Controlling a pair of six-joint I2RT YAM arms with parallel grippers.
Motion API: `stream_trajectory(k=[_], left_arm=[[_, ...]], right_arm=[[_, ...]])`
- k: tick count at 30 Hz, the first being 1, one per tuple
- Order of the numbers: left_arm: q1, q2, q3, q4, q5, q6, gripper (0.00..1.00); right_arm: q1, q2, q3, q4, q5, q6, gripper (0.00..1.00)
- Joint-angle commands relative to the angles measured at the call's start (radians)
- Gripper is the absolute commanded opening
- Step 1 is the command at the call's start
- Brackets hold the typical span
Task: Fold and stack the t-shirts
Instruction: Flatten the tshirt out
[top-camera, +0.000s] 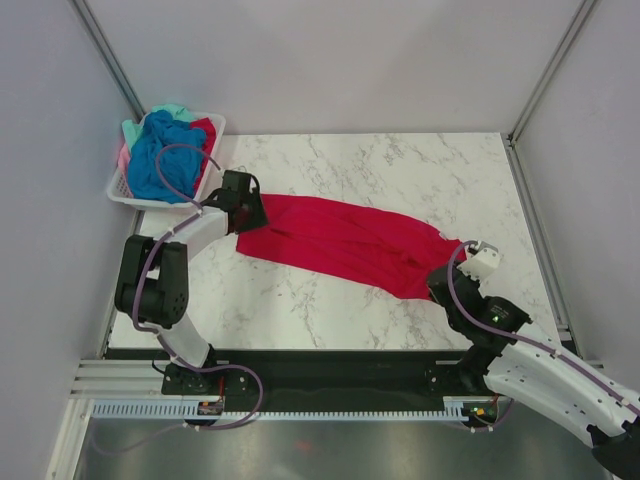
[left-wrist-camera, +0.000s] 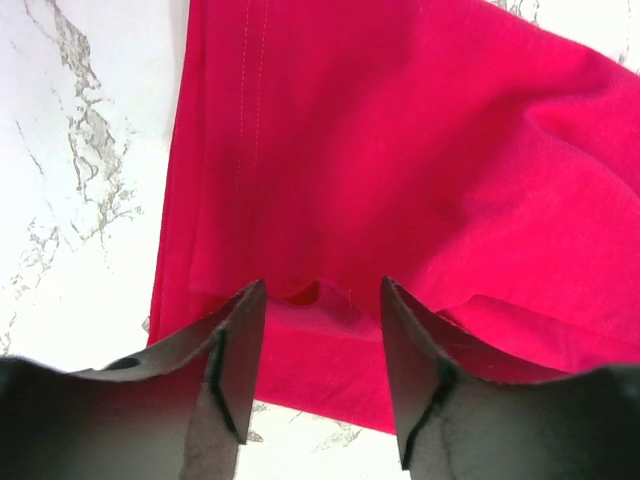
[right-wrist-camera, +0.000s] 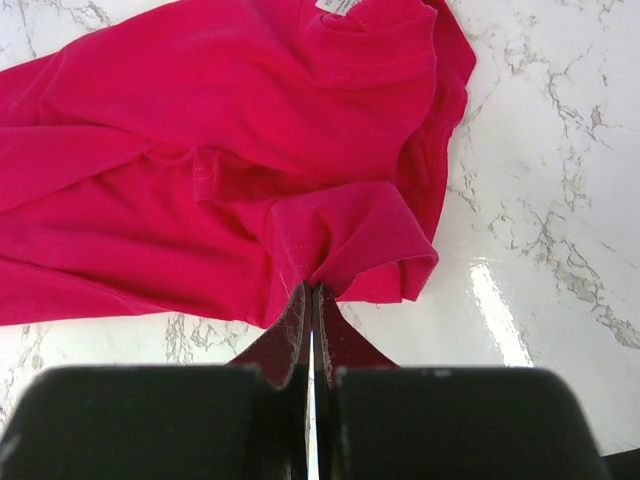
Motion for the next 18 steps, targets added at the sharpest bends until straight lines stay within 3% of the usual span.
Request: stream_trajectory(k=[1, 4, 5, 8, 12, 18], left_arm=[[-0.003, 0.012, 0.038, 0.001, -0.033, 0.034, 0.53], [-0.003, 0.003, 0.032, -0.002, -0.031, 0.032, 0.34], [-0.003, 0.001, 0.032, -0.002, -0.033, 0.032, 0.20], [-0.003, -0.011, 0.035, -0.013, -0.031, 0.032, 0.02], [-0.003, -0.080, 0.035, -0.048, -0.010, 0.034, 0.02], [-0.002, -0.368, 0.029, -0.135, 0.054, 0.069, 0.02]], right_arm=[[-0.002, -0.010, -0.005, 0.020, 0.004, -0.010, 0.00], [0.000, -0.007, -0.004, 0.021, 0.008, -0.012, 0.00], [-0.002, -0.007, -0.004, 0.021, 0.007, -0.010, 0.00], [-0.002, -0.006, -0.004, 0.023, 0.008, -0.012, 0.00], [-0.002, -0.022, 0.004, 0.017, -0.003, -0.015, 0.00], [-0.002, -0.163, 0.162, -0.058, -0.023, -0.056, 0.00]])
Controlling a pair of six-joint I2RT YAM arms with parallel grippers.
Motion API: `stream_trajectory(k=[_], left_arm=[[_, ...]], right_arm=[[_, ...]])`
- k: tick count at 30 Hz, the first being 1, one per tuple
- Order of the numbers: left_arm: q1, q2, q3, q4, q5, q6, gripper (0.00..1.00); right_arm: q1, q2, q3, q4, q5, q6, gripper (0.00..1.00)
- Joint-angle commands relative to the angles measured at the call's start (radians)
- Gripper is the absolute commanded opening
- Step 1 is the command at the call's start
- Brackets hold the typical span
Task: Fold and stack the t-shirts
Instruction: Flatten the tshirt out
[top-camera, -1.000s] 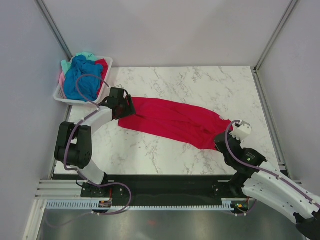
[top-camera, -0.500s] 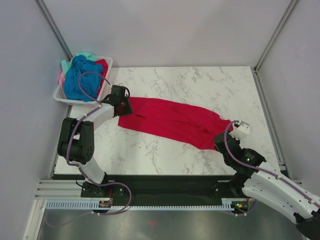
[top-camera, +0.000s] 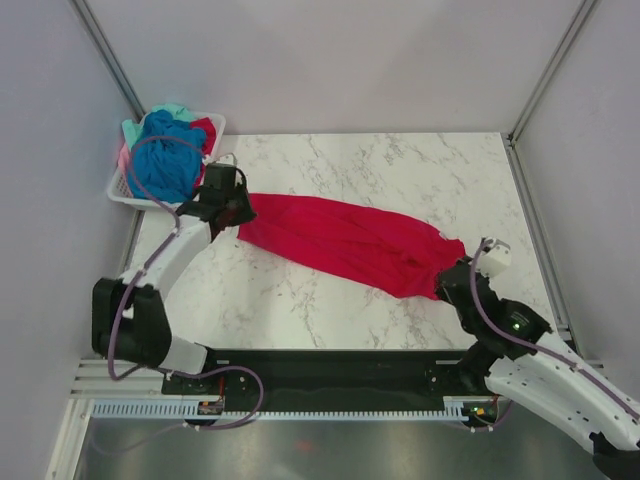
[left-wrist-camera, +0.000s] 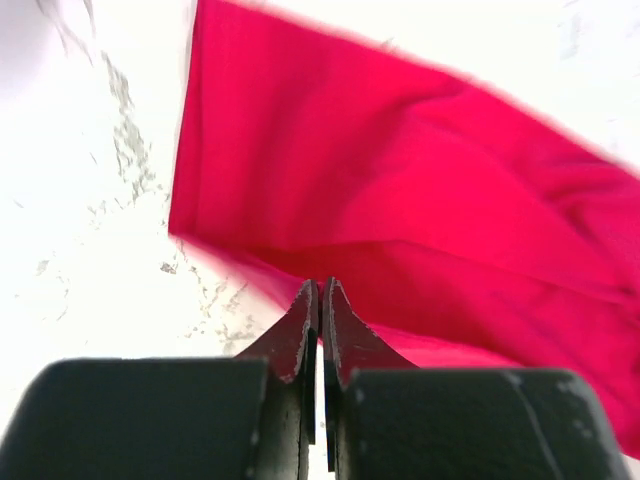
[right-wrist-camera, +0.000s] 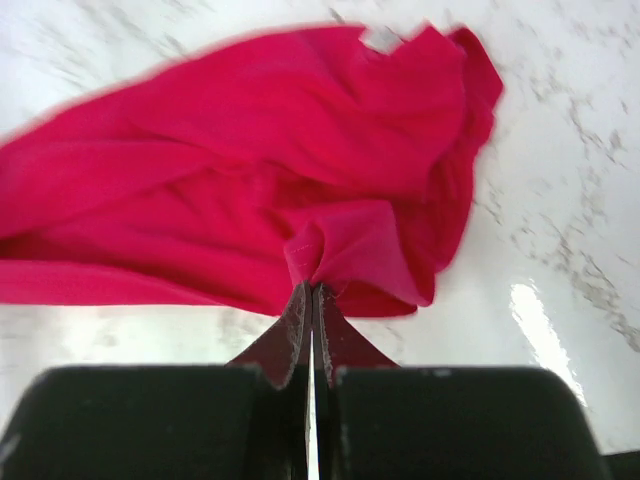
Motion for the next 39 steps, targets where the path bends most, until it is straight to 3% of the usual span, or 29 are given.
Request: stream_trajectory(k=[1, 6, 12, 16, 21, 23, 26, 29, 30, 31, 32, 33, 34, 36, 38, 39], left_arm=[[-0.003, -0.237, 0.024, -0.051, 0.042, 0.062, 0.02], [-0.003, -0.567, 0.074, -0.153, 0.054, 0.132, 0.02], [-0.003, -0.866, 0.205, -0.200, 0.105, 0.198, 0.02], [-0.003, -0.973, 0.292, -0.200, 0.113, 0.194, 0.02], [-0.003, -0.995, 0.383, -0.216, 0.106, 0.175, 0.02], [-0.003, -0.964, 0.407, -0.223, 0.091, 0.178, 0.02], [-0.002, -0.870, 0.446, -0.242, 0.013, 0.179, 0.02], [-0.003, -0.705, 0.495, -0.279, -0.036, 0.185, 0.02], [-0.003, -0.657, 0.510, -0.305, -0.036, 0.186, 0.02], [-0.002, -0.595, 0.545, -0.321, -0.033, 0.189, 0.02], [-0.002, -0.490, 0.556, -0.334, -0.033, 0.194, 0.02], [0.007, -0.427, 0.559, -0.335, -0.032, 0.195, 0.02], [0.021, -0.373, 0.562, -0.332, -0.024, 0.195, 0.02], [0.091, -0.211, 0.547, -0.316, 0.008, 0.172, 0.02], [0.145, -0.088, 0.523, -0.265, 0.108, 0.143, 0.02], [0.176, 0.047, 0.530, -0.262, 0.152, 0.137, 0.02]], right_arm=[[-0.002, -0.136, 0.163, 0.000, 0.002, -0.059, 0.00], [-0.002, -0.238, 0.392, 0.006, 0.002, -0.278, 0.00], [-0.006, -0.256, 0.698, 0.055, -0.144, -0.541, 0.00], [-0.020, -0.282, 0.844, 0.078, -0.193, -0.624, 0.00], [-0.089, -0.177, 1.085, 0.032, -0.250, -0.684, 0.00], [-0.112, -0.085, 1.156, 0.017, -0.236, -0.734, 0.00], [-0.112, 0.082, 1.282, 0.008, -0.098, -0.832, 0.00], [-0.050, 0.293, 1.345, 0.009, 0.150, -0.938, 0.00], [0.025, 0.351, 1.348, 0.021, 0.327, -0.963, 0.00], [0.073, 0.409, 1.343, 0.044, 0.406, -0.996, 0.00], [0.105, 0.519, 1.328, 0.087, 0.472, -1.115, 0.00], [0.060, 0.567, 1.281, 0.207, 0.480, -1.163, 0.00], [-0.015, 0.618, 1.280, 0.216, 0.326, -1.158, 0.00], [-0.258, 0.774, 1.285, 0.219, 0.185, -1.030, 0.00], [-0.385, 0.975, 1.289, 0.236, -0.018, -0.949, 0.00], [-0.451, 1.054, 1.323, 0.256, -0.051, -0.910, 0.00]])
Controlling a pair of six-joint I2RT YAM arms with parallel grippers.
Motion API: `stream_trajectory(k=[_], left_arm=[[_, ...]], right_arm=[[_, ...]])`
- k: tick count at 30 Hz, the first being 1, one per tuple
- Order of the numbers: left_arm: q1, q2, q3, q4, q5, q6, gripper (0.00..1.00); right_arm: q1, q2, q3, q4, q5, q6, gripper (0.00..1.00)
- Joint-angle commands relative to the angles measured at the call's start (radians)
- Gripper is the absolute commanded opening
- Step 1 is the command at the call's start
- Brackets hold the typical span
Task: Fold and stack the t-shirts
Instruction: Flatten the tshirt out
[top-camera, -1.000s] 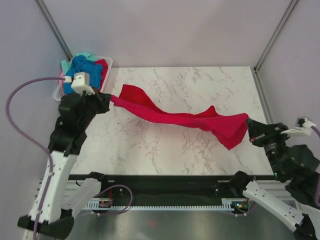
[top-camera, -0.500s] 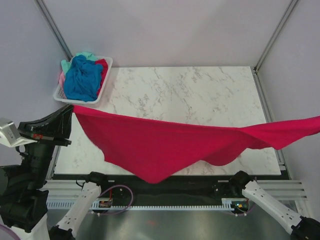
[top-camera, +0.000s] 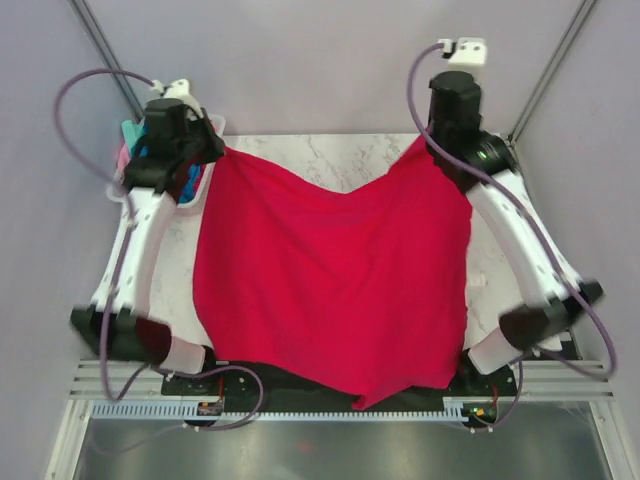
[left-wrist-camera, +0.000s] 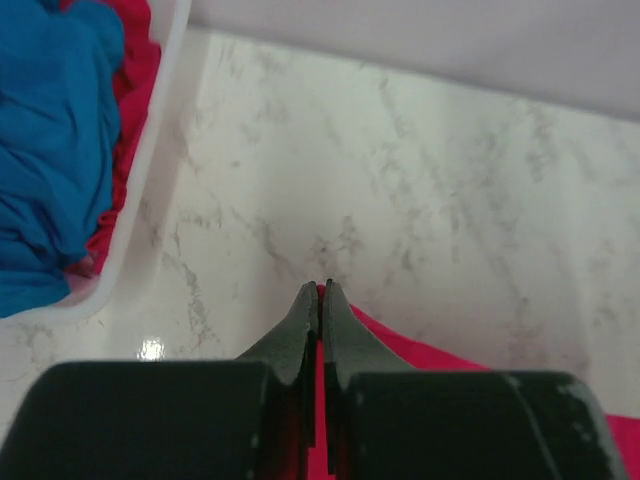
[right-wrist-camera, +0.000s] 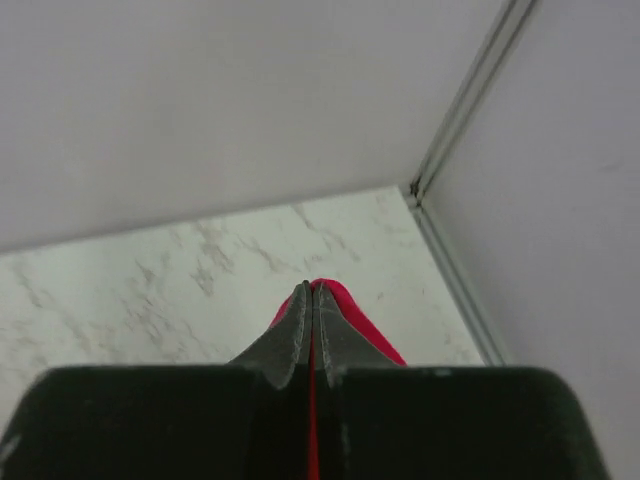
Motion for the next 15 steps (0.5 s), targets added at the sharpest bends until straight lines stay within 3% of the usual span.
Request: stream_trajectory(k=[1, 2, 3, 4, 5, 6, 7, 10, 11, 15], left_arm=[[0.094, 0.297, -0.010, -0.034, 0.130, -0.012, 0.03], [0.103, 0.368, 0.054, -0.068, 0.153, -0.021, 0.09], [0.117, 0.490, 0.091, -0.093, 0.204, -0.024, 0.47], [0.118, 0.531, 0.151, -0.111, 0.222, -0.024, 0.62], [0.118, 0.557, 0.166, -0.119, 0.242, -0.017, 0.70], [0.117, 0.571, 0.173, -0.119, 0.252, -0.017, 0.98], [0.115, 0.571, 0.171, -0.116, 0.232, -0.018, 1.00], [0.111, 0.525, 0.138, -0.107, 0.197, 0.000, 1.00], [0.108, 0.507, 0.122, -0.101, 0.189, 0.005, 1.00], [0.092, 0.407, -0.013, -0.026, 0.161, 0.012, 1.00]], right_arm=[[-0.201, 0.268, 0.034, 0.011, -0.194, 0.085, 0.00], [-0.212, 0.454, 0.094, -0.010, -0.233, 0.087, 0.10], [-0.226, 0.556, 0.291, -0.112, -0.256, 0.087, 0.28], [-0.229, 0.653, 0.412, -0.174, -0.275, 0.082, 0.63], [-0.231, 0.815, 0.634, -0.227, -0.269, 0.079, 0.79], [-0.231, 0.869, 0.706, -0.287, -0.270, 0.080, 0.88], [-0.231, 0.903, 0.736, -0.286, -0.280, 0.079, 0.98], [-0.232, 0.764, 0.517, -0.150, -0.304, 0.094, 0.98], [-0.234, 0.717, 0.340, -0.071, -0.316, 0.100, 0.98], [-0.252, 0.545, 0.029, -0.016, -0.388, 0.183, 0.98]])
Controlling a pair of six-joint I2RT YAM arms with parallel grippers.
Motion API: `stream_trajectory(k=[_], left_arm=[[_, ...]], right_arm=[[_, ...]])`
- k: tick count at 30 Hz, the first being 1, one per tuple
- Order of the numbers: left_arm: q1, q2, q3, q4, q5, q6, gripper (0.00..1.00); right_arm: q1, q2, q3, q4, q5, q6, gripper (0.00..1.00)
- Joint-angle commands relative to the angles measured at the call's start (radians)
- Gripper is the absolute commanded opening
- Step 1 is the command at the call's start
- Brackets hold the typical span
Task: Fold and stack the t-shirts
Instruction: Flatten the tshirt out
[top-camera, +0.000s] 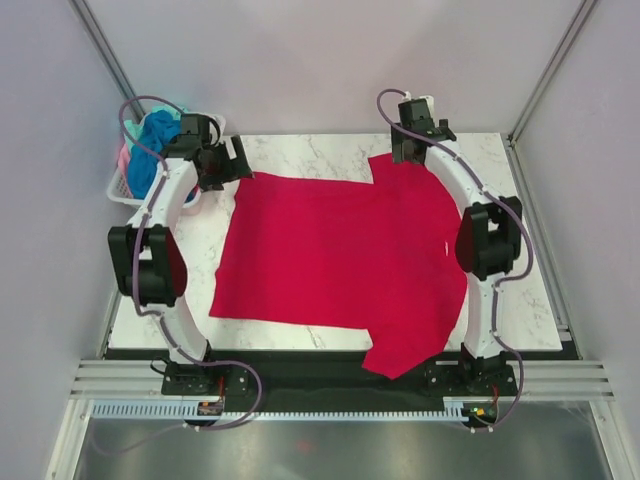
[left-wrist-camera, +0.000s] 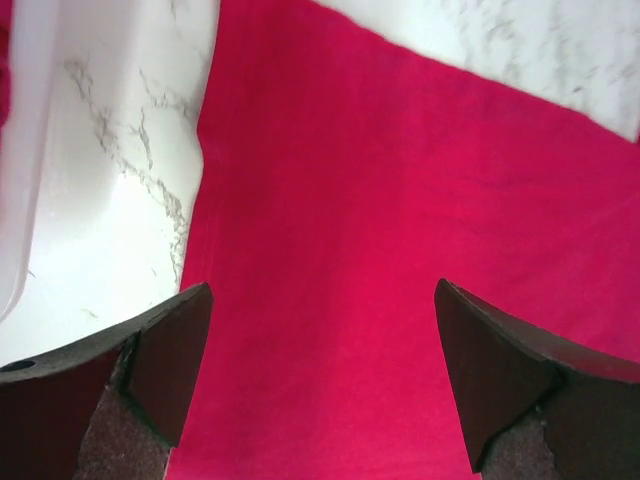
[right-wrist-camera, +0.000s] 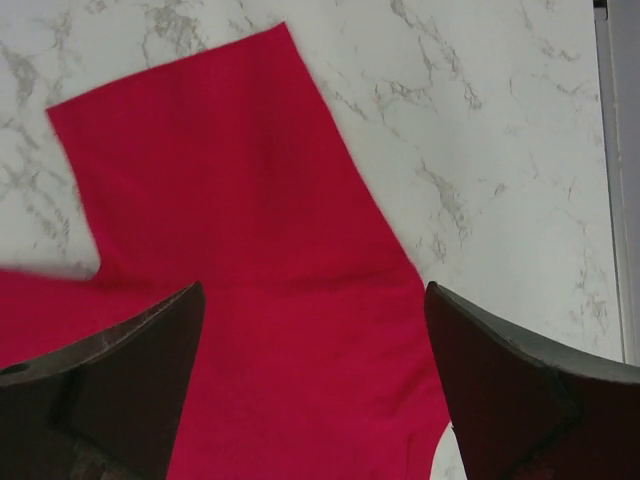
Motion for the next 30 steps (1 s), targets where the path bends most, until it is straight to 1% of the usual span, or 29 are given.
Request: stream_trajectory(k=[1, 2, 3, 5, 6, 8, 10, 11, 13, 18, 19, 21, 22, 23, 24, 25, 26, 28, 29, 30], left_arm=[[-0.014, -0.135, -0.112, 0.085, -0.007, 0.021, 1.00], [-0.014, -0.147, -0.137, 0.102, -0.009, 0.016, 1.00], [-0.015, -0.144, -0.175, 0.121, -0.004, 0.010, 0.99], [-0.015, -0.137, -0.202, 0.137, 0.002, -0.013, 0.99], [-0.017, -0.129, -0.216, 0.151, 0.016, -0.022, 0.98], [-0.017, -0.115, -0.248, 0.202, 0.024, -0.045, 0.98], [-0.017, -0.071, -0.254, 0.248, 0.036, -0.062, 0.97], [-0.018, -0.051, -0.245, 0.254, 0.042, -0.064, 0.97], [-0.020, 0.027, -0.196, 0.262, 0.059, -0.069, 0.96], [-0.024, 0.193, -0.067, 0.262, 0.077, -0.079, 0.96], [-0.024, 0.249, -0.026, 0.259, 0.073, -0.079, 0.96], [-0.021, 0.309, 0.045, 0.230, 0.044, -0.084, 0.96], [-0.018, 0.337, 0.066, 0.222, 0.045, -0.091, 0.96], [-0.014, 0.390, 0.086, 0.214, 0.048, -0.098, 0.95], [-0.011, 0.409, 0.120, 0.207, 0.051, -0.104, 0.95], [-0.009, 0.426, 0.132, 0.207, 0.054, -0.117, 0.95], [-0.008, 0.443, 0.145, 0.208, 0.056, -0.121, 0.95], [-0.006, 0.486, 0.188, 0.208, 0.053, -0.130, 0.95], [-0.003, 0.501, 0.207, 0.204, 0.056, -0.133, 0.95], [-0.001, 0.526, 0.227, 0.197, 0.059, -0.134, 0.95]], right_arm=[[-0.016, -0.234, -0.162, 0.107, -0.102, 0.089, 0.98], [-0.023, -0.256, -0.266, 0.118, -0.133, 0.121, 0.98], [-0.037, -0.273, -0.311, 0.136, -0.155, 0.136, 0.98], [-0.054, -0.303, -0.420, 0.152, -0.216, 0.172, 0.98], [-0.072, -0.308, -0.446, 0.162, -0.233, 0.184, 0.98], [-0.105, -0.291, -0.491, 0.169, -0.284, 0.196, 0.98], [-0.125, -0.241, -0.490, 0.163, -0.327, 0.206, 0.98], [-0.135, -0.221, -0.480, 0.163, -0.366, 0.212, 0.98], [-0.154, -0.158, -0.460, 0.163, -0.393, 0.221, 0.98], [-0.157, -0.017, -0.326, 0.150, -0.429, 0.236, 0.98], [-0.157, 0.032, -0.300, 0.146, -0.430, 0.239, 0.98], [-0.157, 0.087, -0.220, 0.129, -0.423, 0.239, 0.98], [-0.157, 0.147, -0.189, 0.121, -0.425, 0.239, 0.98], [-0.157, 0.179, -0.119, 0.114, -0.431, 0.239, 0.98], [-0.157, 0.248, -0.077, 0.088, -0.443, 0.238, 0.98], [-0.157, 0.282, -0.030, 0.075, -0.448, 0.238, 0.98], [-0.157, 0.317, 0.062, 0.060, -0.448, 0.238, 0.98], [-0.157, 0.412, 0.153, 0.029, -0.449, 0.235, 0.98], [-0.158, 0.442, 0.238, 0.018, -0.448, 0.235, 0.98], [-0.158, 0.468, 0.279, 0.014, -0.451, 0.235, 0.98]])
